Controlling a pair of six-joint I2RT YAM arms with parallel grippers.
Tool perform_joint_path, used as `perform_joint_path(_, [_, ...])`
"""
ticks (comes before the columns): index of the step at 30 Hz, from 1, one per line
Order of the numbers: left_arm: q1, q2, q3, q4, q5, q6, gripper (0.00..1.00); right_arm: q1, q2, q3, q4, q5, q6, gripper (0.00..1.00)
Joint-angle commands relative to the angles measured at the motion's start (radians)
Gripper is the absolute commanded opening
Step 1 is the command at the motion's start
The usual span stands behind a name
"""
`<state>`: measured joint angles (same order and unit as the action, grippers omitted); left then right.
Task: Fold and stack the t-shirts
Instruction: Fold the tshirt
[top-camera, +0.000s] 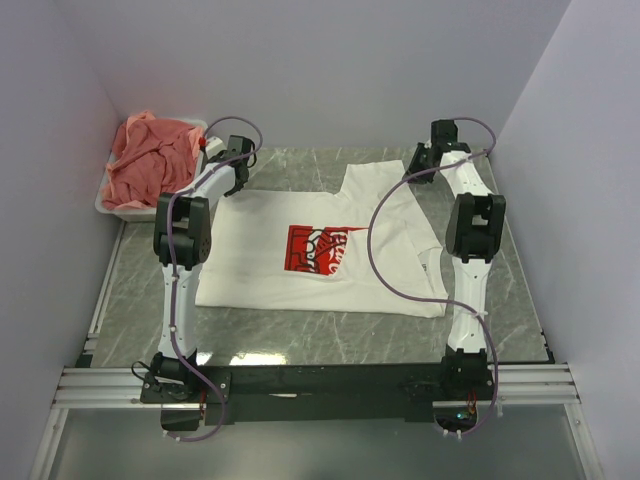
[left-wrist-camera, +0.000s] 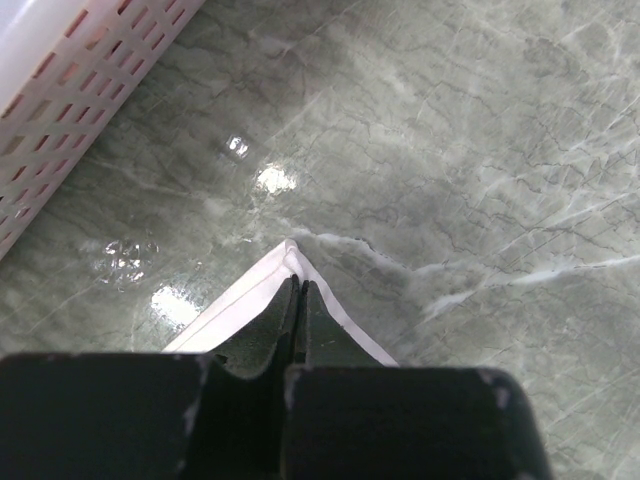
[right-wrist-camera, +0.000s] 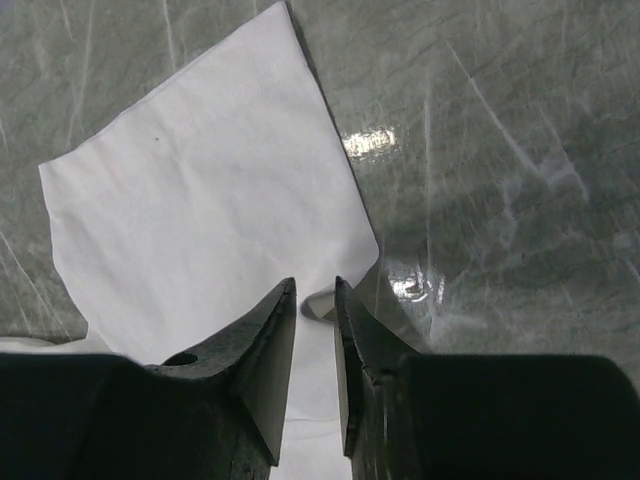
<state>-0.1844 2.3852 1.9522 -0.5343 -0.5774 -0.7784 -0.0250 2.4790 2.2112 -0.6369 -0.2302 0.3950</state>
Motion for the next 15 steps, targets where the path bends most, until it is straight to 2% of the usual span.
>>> perform_joint_path(1, [0.005, -0.073, 0.004, 0.034, 0.011, 0.014, 0.0, 0.008, 0.021, 0.051, -0.014, -0.008, -0.015, 0.29])
perform_joint_path(7, [0.005, -0.07, 0.005, 0.036, 0.014, 0.013, 0.0, 0.011, 0.021, 0.05, -0.009, -0.015, -0.012, 0.27])
perform_joint_path(15, [0.01, -0.096, -0.024, 0.071, 0.033, 0.016, 0.0, 0.01, -0.006, 0.038, 0.022, -0.023, -0.001, 0.06])
